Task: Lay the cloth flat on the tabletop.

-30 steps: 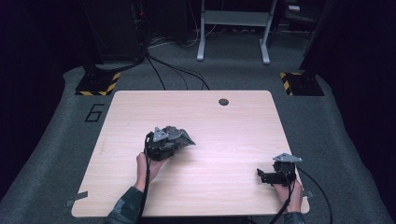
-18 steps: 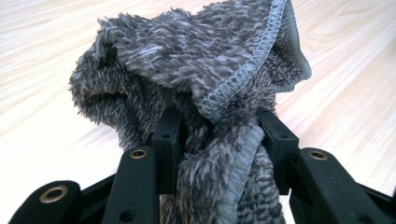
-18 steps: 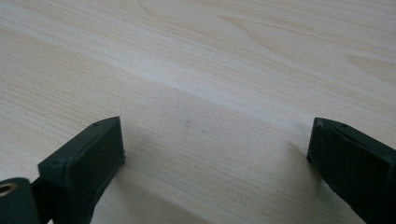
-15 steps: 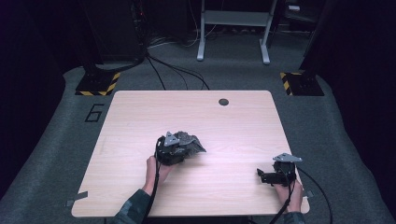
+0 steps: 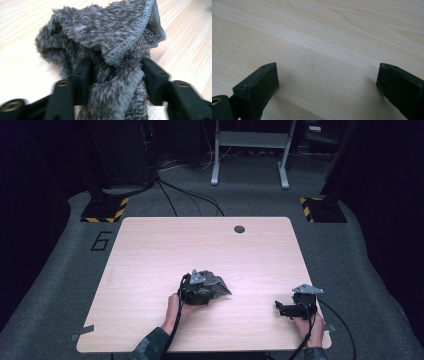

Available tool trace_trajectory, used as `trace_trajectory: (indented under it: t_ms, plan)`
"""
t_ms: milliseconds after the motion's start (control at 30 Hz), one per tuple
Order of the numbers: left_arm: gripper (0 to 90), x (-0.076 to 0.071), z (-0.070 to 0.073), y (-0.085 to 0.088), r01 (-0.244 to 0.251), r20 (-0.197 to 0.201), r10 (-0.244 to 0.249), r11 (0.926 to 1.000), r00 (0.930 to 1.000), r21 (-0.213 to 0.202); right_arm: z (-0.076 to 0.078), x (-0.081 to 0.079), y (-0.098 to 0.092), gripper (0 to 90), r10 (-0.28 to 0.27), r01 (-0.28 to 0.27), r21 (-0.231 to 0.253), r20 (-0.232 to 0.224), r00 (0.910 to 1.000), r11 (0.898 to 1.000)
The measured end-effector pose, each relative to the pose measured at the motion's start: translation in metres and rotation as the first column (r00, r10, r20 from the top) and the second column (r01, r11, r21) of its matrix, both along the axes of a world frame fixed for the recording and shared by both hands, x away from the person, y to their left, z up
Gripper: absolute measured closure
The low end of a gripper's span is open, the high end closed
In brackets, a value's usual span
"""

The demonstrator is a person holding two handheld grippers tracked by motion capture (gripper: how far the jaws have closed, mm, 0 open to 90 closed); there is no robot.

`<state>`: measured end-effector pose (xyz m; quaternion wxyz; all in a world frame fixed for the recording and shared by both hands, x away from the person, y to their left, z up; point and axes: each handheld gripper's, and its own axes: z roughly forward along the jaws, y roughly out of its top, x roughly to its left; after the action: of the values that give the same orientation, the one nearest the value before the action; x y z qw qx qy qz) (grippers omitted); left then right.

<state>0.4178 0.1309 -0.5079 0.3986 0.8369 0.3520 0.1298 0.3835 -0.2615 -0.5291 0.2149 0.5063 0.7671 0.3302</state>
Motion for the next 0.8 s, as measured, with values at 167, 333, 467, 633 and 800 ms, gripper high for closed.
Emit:
trace_trajectory:
  t_ms: [167, 333, 467, 633, 800]
  plan:
    - [22.0, -0.006, 0.008, 0.01, -0.03, 0.028, 0.031, 0.9993, 0.9991, -0.024, 0.0, 0.0, 0.0, 4.0, 0.004, -0.004, -0.004, -0.001, 1.0, 1.0]
    - [20.8, -0.011, 0.016, 0.024, -0.041, 0.035, 0.043, 0.9983, 0.9985, -0.041, 0.0, 0.0, 0.0, 4.4, 0.007, -0.007, -0.005, 0.005, 1.0, 1.0]
    - [21.2, -0.012, 0.022, 0.032, -0.046, 0.045, 0.048, 0.9981, 0.9978, -0.041, 0.001, 0.001, 0.0, 5.2, 0.007, -0.007, -0.005, -0.003, 1.0, 1.0]
    - [23.0, -0.012, 0.029, 0.034, -0.049, 0.061, 0.052, 0.9976, 0.9968, -0.049, 0.008, 0.0, 0.013, 10.7, 0.044, -0.043, 0.055, -0.014, 0.9989, 0.998]
    - [30.6, -0.009, 0.032, 0.03, -0.029, 0.056, 0.032, 0.9978, 0.9979, -0.059, 0.026, 0.0, 0.059, 20.0, 0.145, -0.147, 0.103, 0.024, 0.9891, 0.984]
